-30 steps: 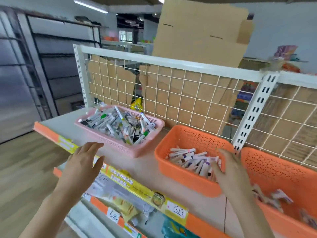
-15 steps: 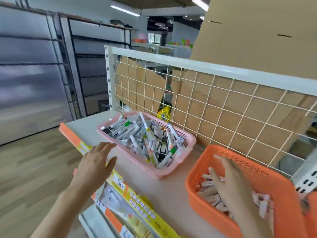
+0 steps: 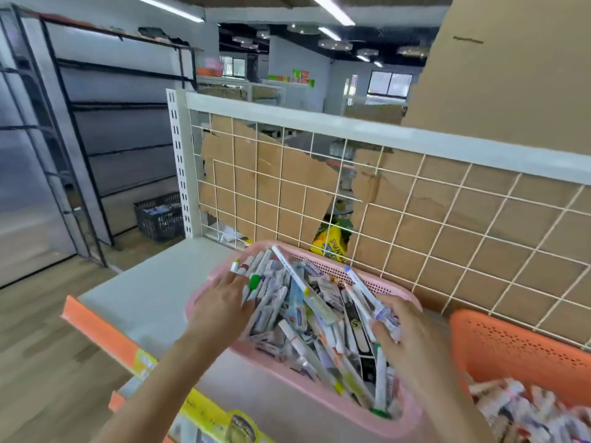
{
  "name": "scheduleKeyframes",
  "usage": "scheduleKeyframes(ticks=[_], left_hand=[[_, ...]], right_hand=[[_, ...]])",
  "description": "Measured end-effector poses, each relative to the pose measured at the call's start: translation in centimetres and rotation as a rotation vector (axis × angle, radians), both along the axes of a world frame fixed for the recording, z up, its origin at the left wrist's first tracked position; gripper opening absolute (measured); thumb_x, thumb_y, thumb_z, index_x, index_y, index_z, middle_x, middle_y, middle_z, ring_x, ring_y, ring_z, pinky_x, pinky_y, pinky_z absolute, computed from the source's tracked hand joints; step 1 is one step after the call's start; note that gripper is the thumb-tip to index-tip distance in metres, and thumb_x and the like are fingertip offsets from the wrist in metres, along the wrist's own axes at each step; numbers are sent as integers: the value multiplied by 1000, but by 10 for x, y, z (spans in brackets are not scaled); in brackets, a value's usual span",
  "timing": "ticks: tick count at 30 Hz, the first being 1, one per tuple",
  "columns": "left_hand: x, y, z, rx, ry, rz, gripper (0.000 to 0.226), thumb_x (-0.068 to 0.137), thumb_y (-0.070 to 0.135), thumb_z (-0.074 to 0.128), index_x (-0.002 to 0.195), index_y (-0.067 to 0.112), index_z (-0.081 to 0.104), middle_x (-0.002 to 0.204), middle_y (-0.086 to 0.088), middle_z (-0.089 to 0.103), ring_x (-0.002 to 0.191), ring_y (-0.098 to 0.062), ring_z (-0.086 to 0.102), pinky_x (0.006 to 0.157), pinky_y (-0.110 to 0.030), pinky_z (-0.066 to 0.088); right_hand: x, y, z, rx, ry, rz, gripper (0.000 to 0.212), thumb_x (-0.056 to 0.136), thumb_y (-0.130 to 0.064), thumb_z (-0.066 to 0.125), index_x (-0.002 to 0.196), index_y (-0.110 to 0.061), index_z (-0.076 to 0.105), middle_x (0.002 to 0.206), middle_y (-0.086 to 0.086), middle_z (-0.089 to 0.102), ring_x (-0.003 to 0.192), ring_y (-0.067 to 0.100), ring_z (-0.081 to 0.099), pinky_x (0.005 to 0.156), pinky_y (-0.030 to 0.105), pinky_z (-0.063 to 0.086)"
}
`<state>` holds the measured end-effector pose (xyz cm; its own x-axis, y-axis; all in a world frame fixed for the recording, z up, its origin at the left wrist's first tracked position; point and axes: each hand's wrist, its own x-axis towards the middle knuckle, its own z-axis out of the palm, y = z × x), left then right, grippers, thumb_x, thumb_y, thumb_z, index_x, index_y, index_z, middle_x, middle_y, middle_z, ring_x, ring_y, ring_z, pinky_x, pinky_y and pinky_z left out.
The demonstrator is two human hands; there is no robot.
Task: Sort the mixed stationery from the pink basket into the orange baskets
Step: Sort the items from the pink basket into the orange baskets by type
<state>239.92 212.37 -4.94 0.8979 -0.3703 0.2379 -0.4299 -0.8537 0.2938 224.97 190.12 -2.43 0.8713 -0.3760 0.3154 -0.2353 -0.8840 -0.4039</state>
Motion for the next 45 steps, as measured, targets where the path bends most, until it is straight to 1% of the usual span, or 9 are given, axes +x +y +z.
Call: scheduleKeyframes(ticks=[3, 7, 12, 18, 27, 31, 38, 42, 45], left_hand=[[27, -7, -1, 113, 66, -20, 47, 96, 31, 41, 140, 16, 32, 139, -2, 39, 125, -21, 38, 98, -32, 38], [50, -19, -3, 209, 47, -19, 33, 98, 26, 33, 127, 10, 40, 123, -8, 47, 109, -22, 45, 93, -32, 41], [59, -39, 0, 287, 39, 13, 47, 101, 38, 30, 130, 2, 35, 125, -13, 46, 115, -25, 47, 94, -33, 44], [70, -50, -2, 449, 32, 46, 41, 101, 25, 31, 134, 0, 33, 132, -21, 42, 114, -27, 50, 95, -30, 46], [81, -57, -10, 353, 66, -40, 61, 99, 19, 34, 146, -2, 2, 146, -21, 29, 125, -30, 45, 98, -36, 44], [88, -49, -10, 282, 27, -153, 54, 98, 13, 33, 146, 1, 12, 148, -19, 23, 112, -24, 53, 92, -29, 49], [85, -35, 0, -59, 120, -131, 61, 98, 14, 39, 148, 10, 4, 134, -15, 47, 94, -18, 59, 84, -26, 48], [86, -33, -6, -148, 137, -110, 61, 96, 13, 42, 147, 19, 9, 132, -11, 50, 83, -16, 58, 57, -19, 45], [88, -32, -9, -144, 130, -83, 60, 96, 16, 42, 146, 22, 10, 130, -10, 51, 95, -21, 61, 68, -24, 51]], right_hand=[[29, 20, 2, 20, 49, 5, 41, 93, -32, 53, 133, -29, 45, 133, -10, 50, 120, 13, 49, 94, 26, 35], [65, 37, 1, 0, 105, 25, 44, 95, -32, 49, 138, -28, 40, 136, -9, 49, 116, 12, 52, 85, 23, 37], [107, 44, -4, 47, 156, 96, 44, 96, -31, 48, 139, -22, 40, 139, -7, 46, 126, 10, 44, 99, 25, 35], [152, 48, -12, 51, 250, 149, 38, 97, -21, 49, 135, -18, 46, 129, 0, 56, 106, 19, 59, 89, 35, 47], [183, 48, -21, 42, 286, 114, 30, 94, -13, 50, 123, -10, 55, 117, 9, 54, 83, 22, 57, 66, 30, 41], [174, 37, -22, 121, 231, 16, 25, 96, -11, 44, 121, -9, 46, 102, 8, 48, 57, 12, 39, 46, 26, 27], [132, -10, -16, -113, 333, -289, 32, 92, -30, 52, 117, -10, 50, 116, 7, 59, 107, 28, 57, 76, 32, 43], [120, -34, -21, -81, 435, -300, 46, 88, -47, 55, 120, -14, 52, 108, 5, 62, 99, 25, 59, 75, 31, 44], [117, -39, -25, 21, 461, -211, 38, 85, -41, 58, 115, -19, 50, 104, 2, 61, 95, 21, 59, 71, 31, 42]])
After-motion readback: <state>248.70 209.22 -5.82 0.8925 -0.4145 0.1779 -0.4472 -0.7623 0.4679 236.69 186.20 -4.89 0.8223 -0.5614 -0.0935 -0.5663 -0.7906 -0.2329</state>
